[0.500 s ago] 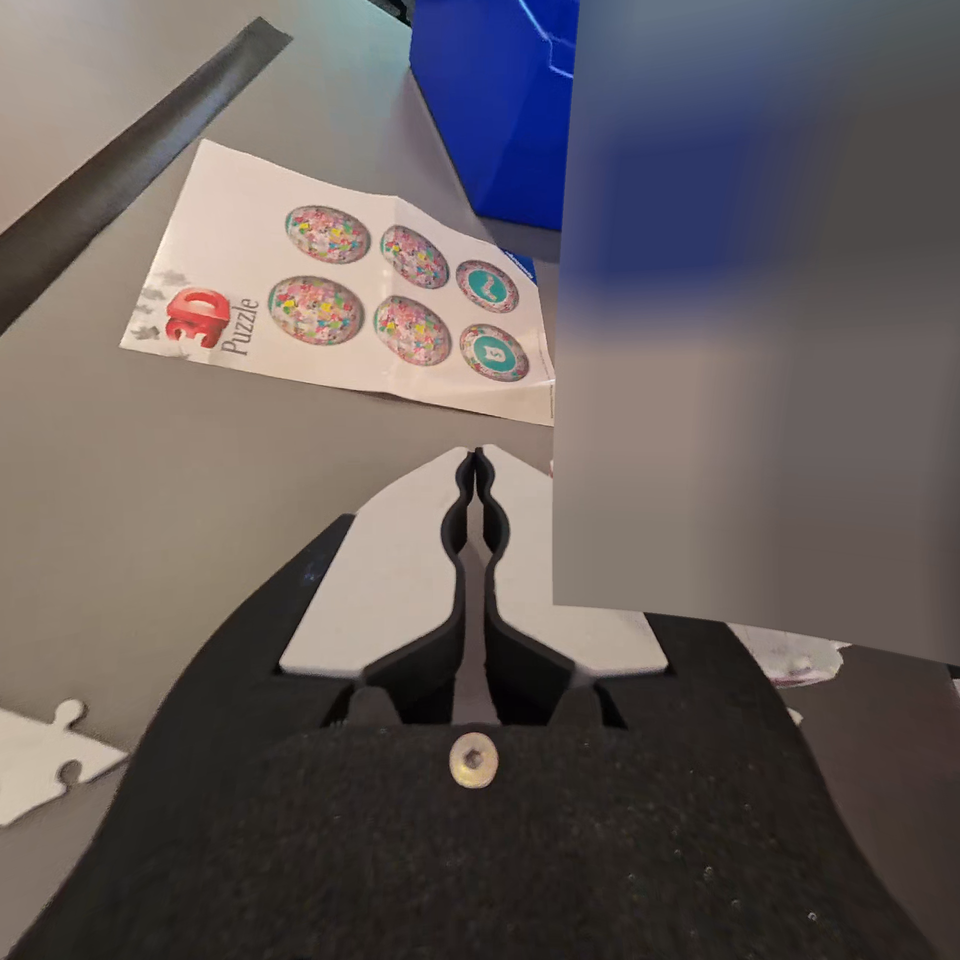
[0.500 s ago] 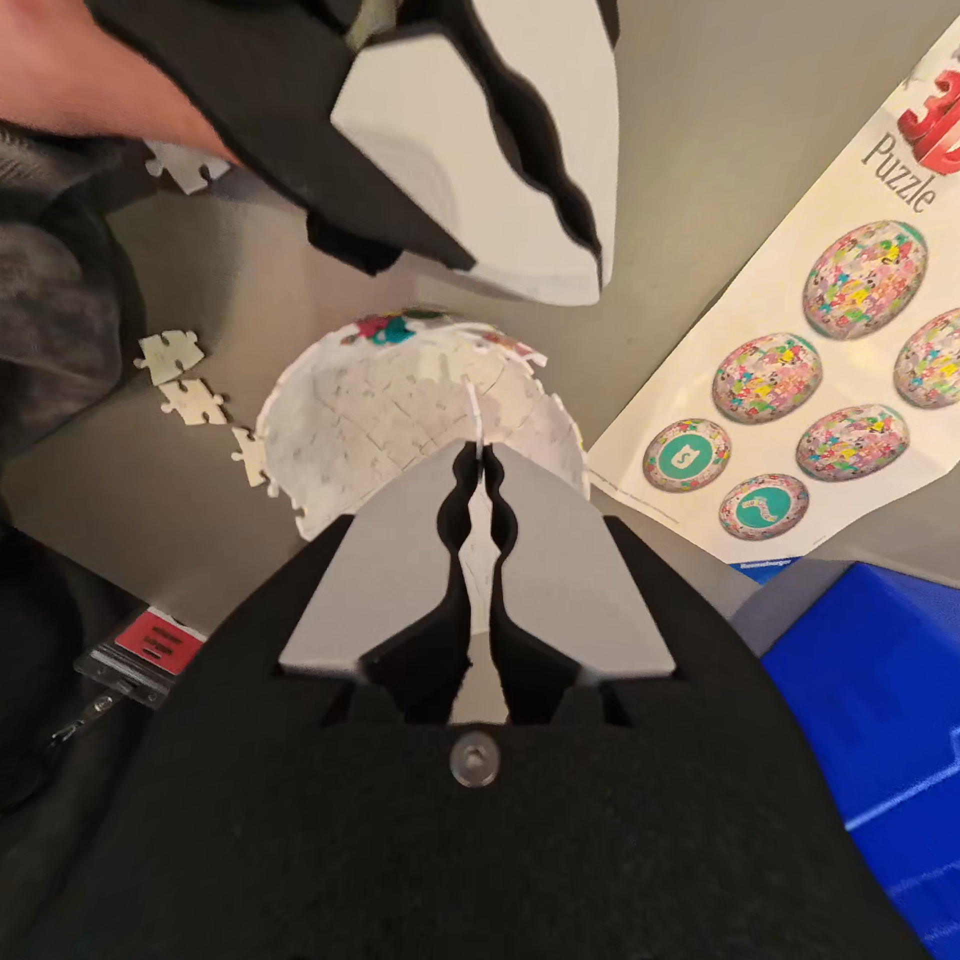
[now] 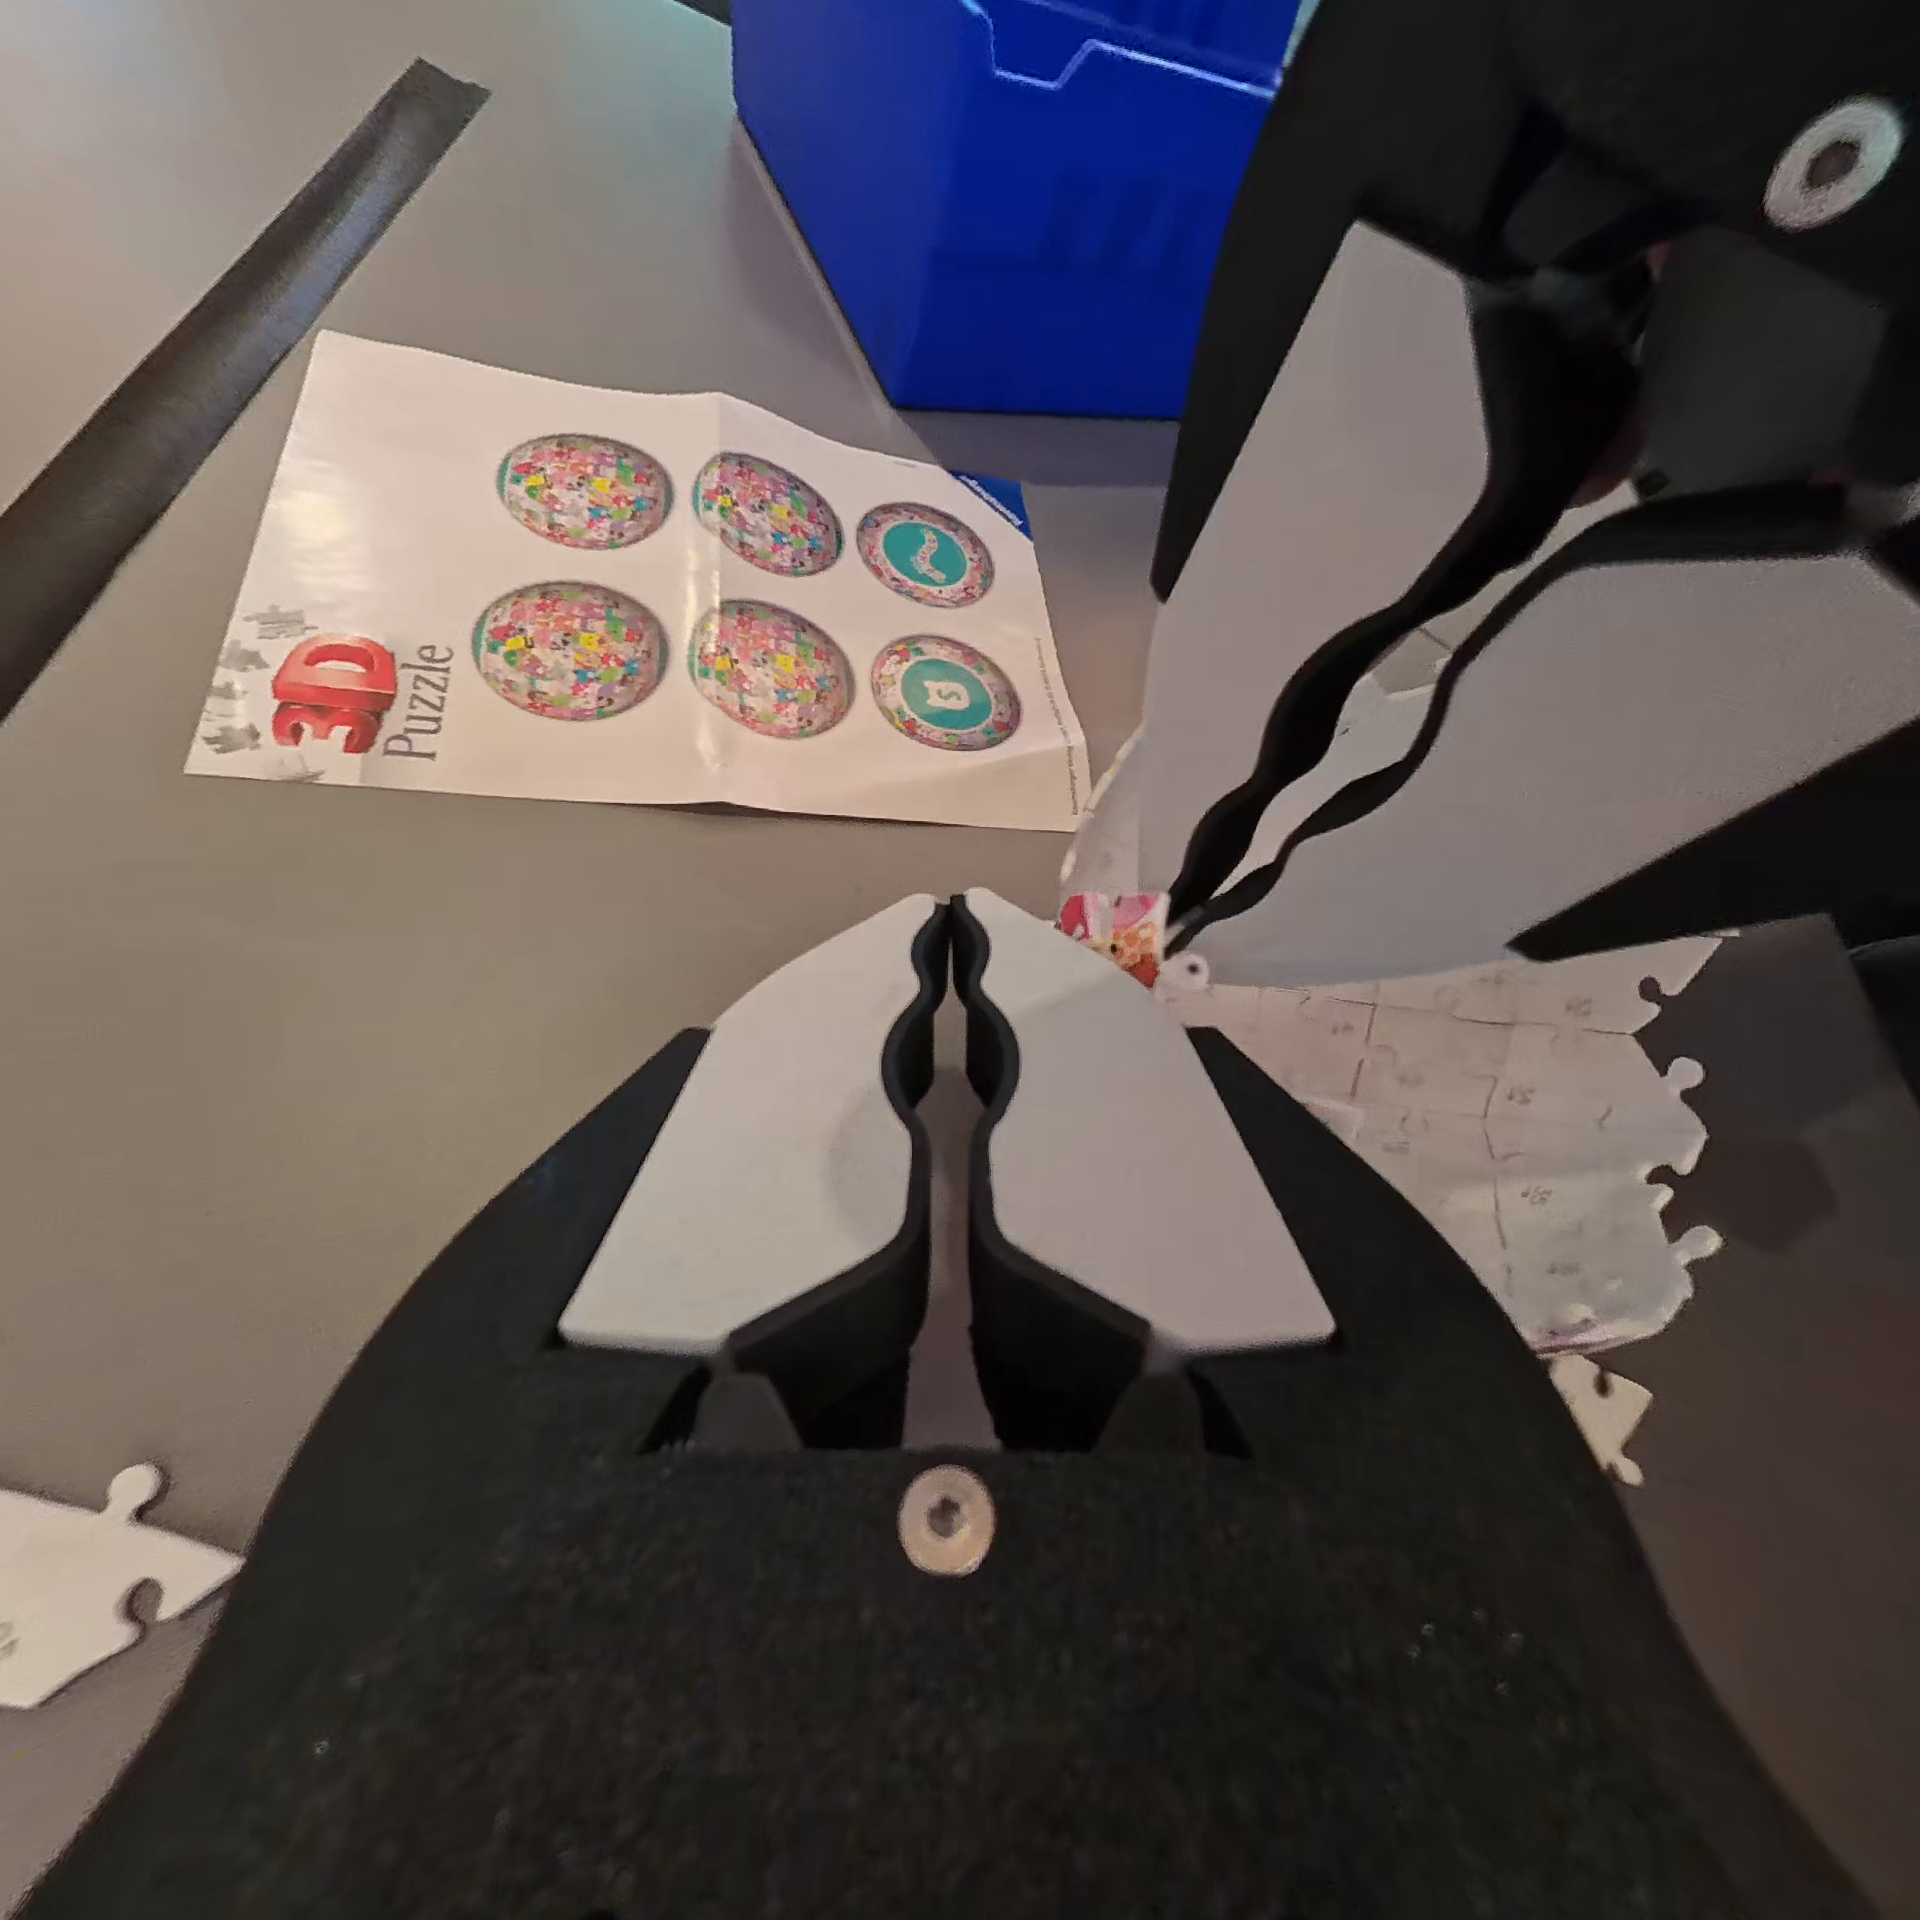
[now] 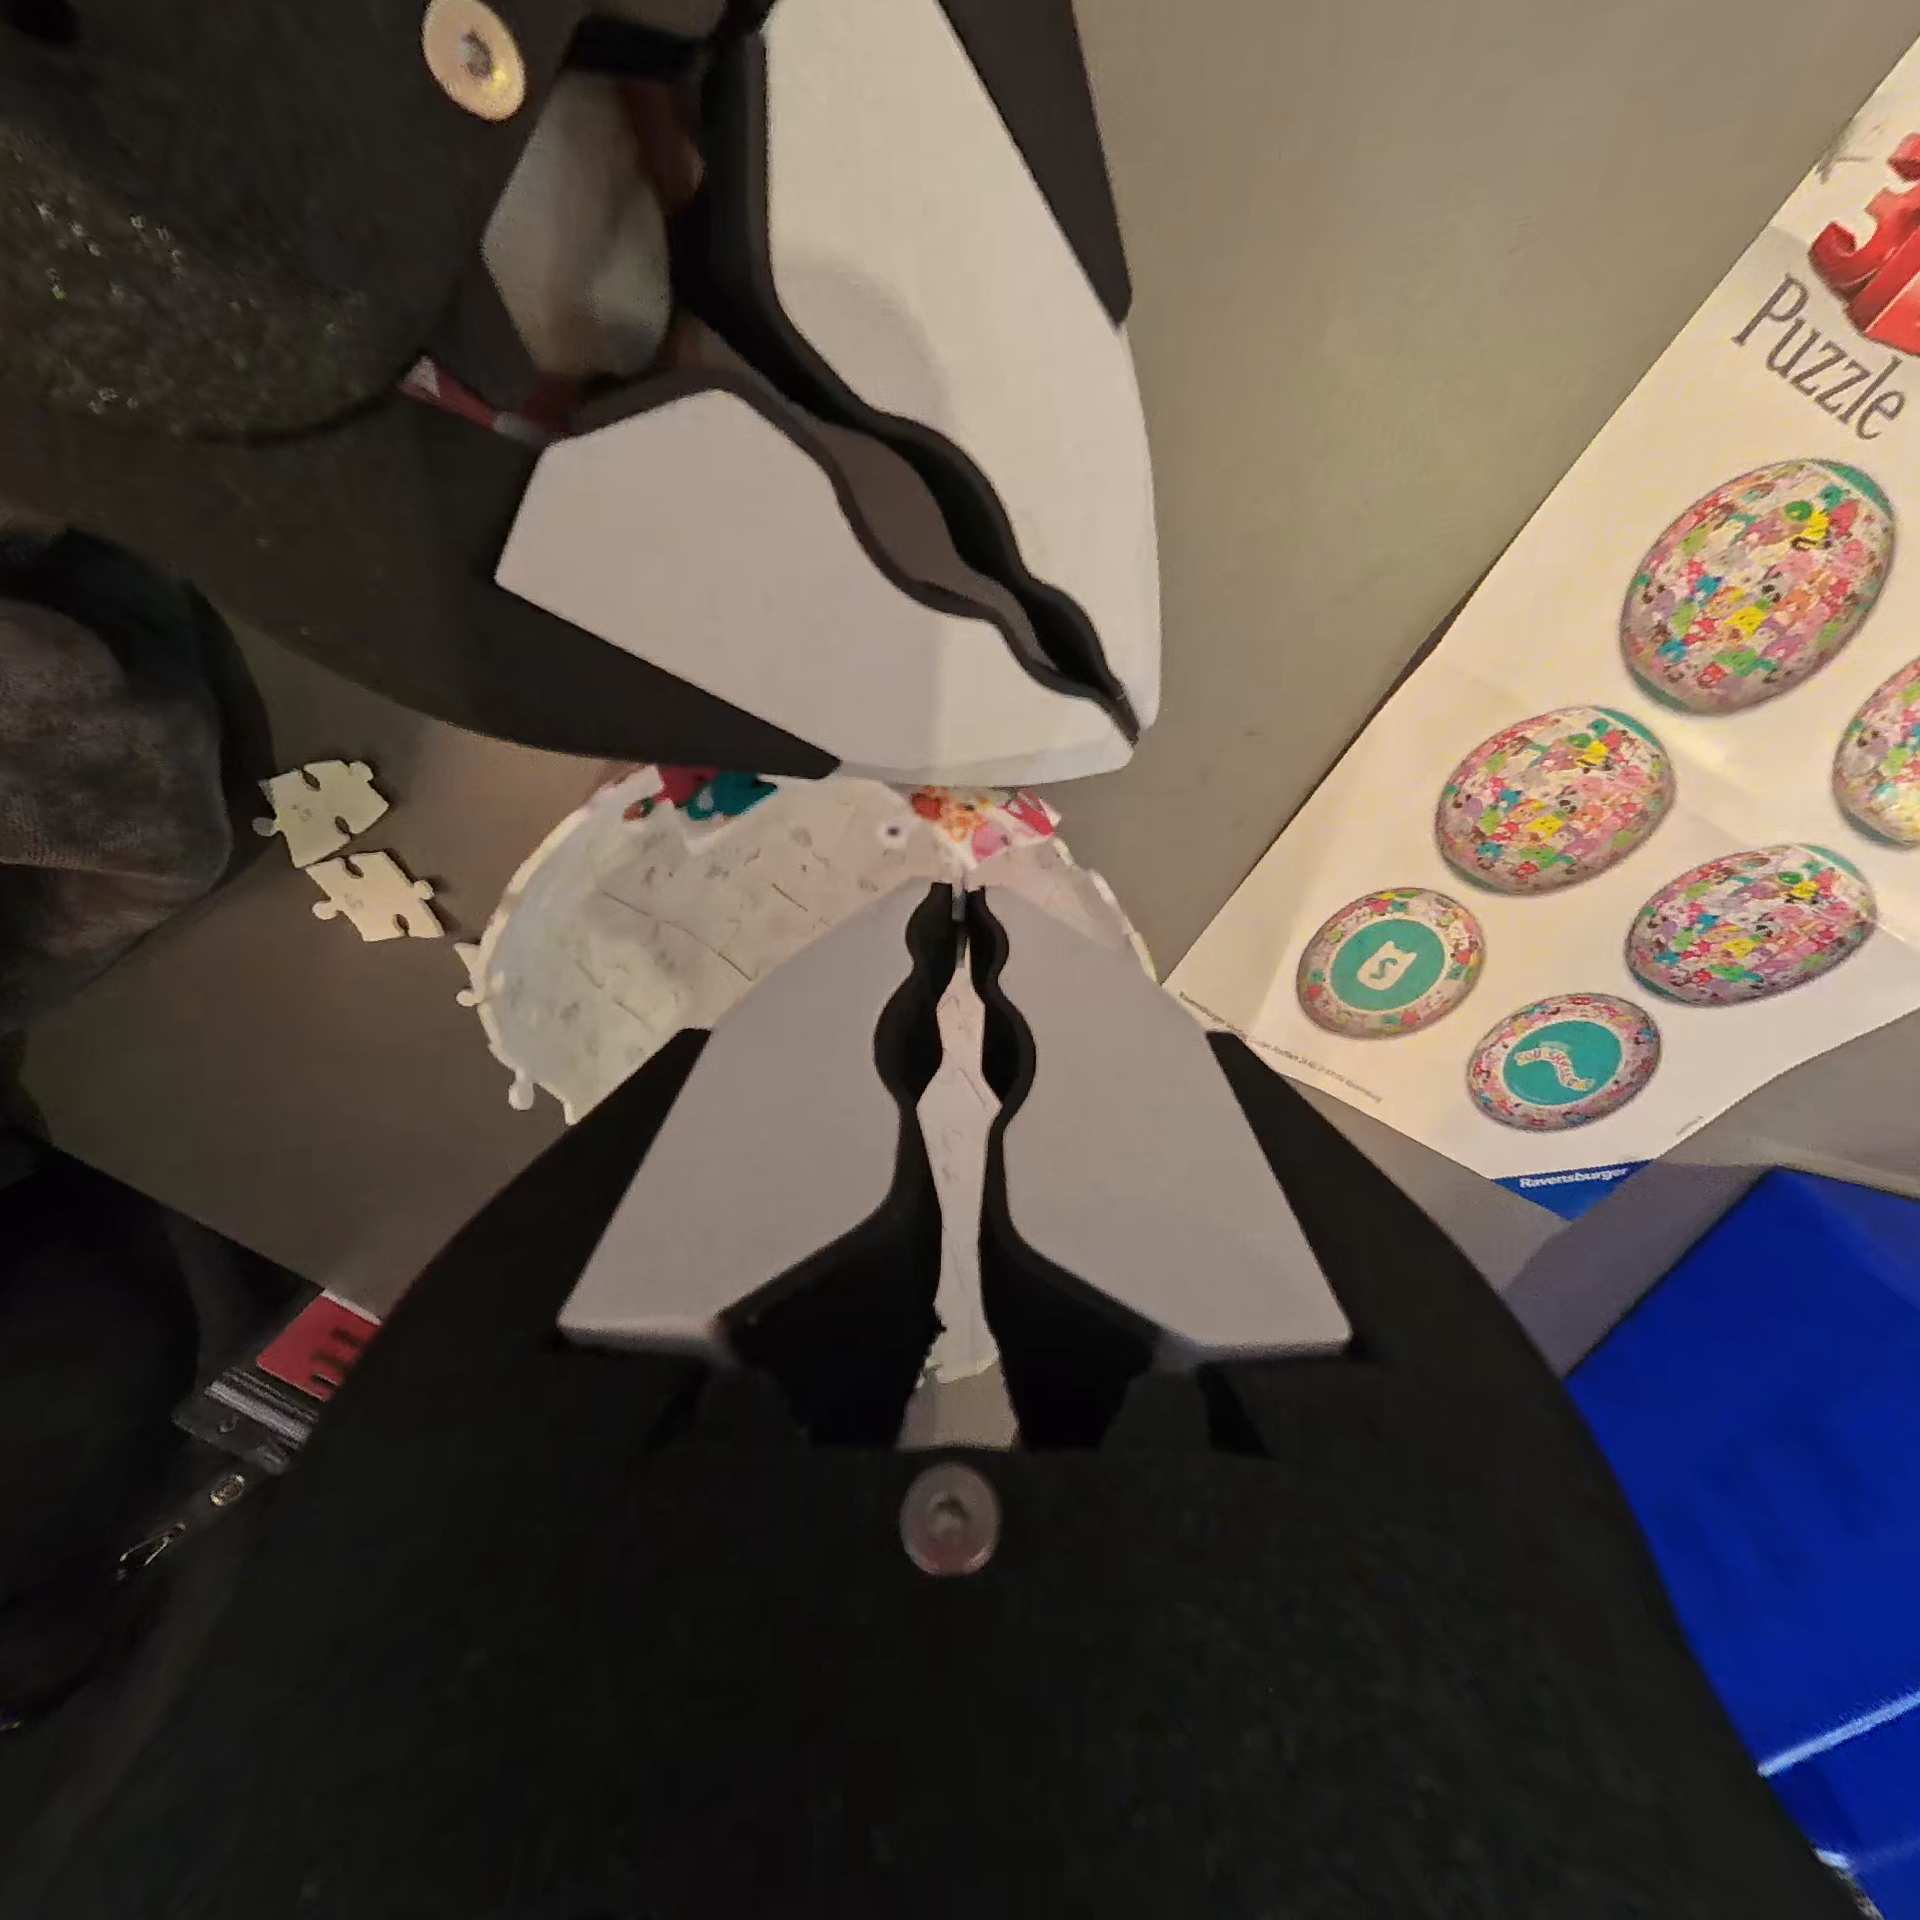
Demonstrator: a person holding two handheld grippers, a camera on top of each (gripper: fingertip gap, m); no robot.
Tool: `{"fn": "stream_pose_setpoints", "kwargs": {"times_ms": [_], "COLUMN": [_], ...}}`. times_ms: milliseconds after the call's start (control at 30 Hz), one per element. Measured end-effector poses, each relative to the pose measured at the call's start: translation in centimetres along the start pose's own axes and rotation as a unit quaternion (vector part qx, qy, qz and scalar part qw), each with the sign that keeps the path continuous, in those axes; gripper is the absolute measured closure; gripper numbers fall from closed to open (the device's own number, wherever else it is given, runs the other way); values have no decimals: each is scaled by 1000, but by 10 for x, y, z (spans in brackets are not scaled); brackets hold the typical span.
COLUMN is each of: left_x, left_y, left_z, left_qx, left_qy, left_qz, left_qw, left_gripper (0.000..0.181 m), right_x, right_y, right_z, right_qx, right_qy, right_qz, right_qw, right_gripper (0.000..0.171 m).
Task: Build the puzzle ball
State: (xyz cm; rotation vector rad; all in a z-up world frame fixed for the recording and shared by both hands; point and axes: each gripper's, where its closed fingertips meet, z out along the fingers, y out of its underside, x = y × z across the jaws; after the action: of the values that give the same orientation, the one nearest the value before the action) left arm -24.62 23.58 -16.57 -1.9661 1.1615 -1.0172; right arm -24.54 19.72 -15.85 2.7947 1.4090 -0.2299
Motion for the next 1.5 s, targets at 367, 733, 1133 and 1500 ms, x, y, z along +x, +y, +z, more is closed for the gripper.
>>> {"fn": "stream_pose_setpoints", "kwargs": {"times_ms": [367, 733, 1133, 1500], "left_x": [-3, -7, -8, -10], "left_y": [8, 18, 23, 23], "left_z": [1, 4, 0, -8], "left_qx": [-14, -37, -48, -52], "left_qy": [3, -3, -1, -6], "left_qz": [-15, -19, -26, -23], "left_qw": [1000, 999, 999, 998], "left_gripper": [181, 181, 181, 181], "right_x": [2, -2, -7, -12], "right_y": [2, 4, 5, 11], "right_z": [3, -3, -6, -7], "right_qx": [-6, 1, 2, 5], "right_qy": [0, -3, -4, -18], "right_qz": [8, 3, -2, -10], "right_qw": [1000, 1000, 1000, 1000], "right_gripper": [169, 169, 169, 169]}}
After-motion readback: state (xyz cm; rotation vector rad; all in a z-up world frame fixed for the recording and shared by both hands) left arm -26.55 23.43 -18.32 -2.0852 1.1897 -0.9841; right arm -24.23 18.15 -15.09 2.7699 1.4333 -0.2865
